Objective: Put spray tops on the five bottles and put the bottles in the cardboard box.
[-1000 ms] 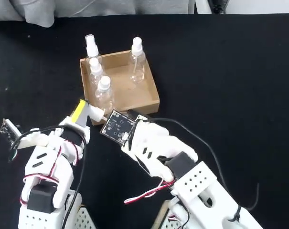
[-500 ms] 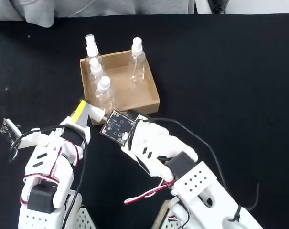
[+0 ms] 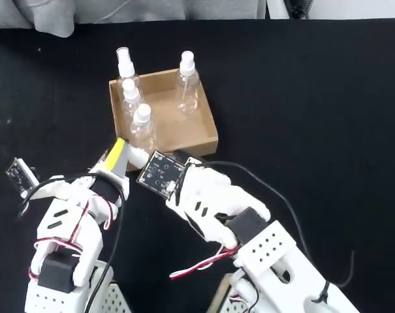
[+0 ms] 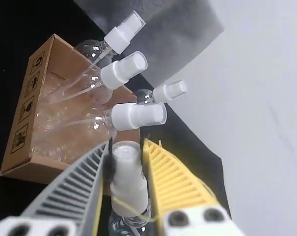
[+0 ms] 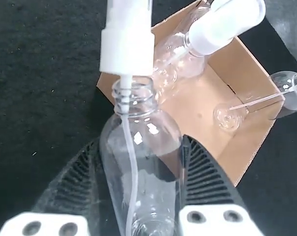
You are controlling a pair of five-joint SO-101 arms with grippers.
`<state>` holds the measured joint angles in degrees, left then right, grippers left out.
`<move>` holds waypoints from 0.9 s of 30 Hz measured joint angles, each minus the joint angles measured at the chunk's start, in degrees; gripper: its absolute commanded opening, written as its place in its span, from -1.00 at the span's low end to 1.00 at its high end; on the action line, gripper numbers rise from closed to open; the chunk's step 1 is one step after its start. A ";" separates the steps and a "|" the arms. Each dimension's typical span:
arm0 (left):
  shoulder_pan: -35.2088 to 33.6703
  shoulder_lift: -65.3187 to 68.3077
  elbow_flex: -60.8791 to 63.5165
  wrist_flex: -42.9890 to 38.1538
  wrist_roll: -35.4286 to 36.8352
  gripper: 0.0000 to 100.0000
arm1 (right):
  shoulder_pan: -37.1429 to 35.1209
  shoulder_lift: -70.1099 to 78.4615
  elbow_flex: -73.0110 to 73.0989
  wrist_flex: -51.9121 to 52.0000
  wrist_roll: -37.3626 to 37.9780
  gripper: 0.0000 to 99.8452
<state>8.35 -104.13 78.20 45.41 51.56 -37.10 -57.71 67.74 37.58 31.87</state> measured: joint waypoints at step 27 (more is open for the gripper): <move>0.00 0.35 0.00 0.00 -0.44 -0.41 | 0.00 0.00 0.00 0.00 -0.26 -0.82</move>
<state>8.35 -103.78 78.20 45.41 51.12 -37.10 -57.71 67.74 37.58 31.60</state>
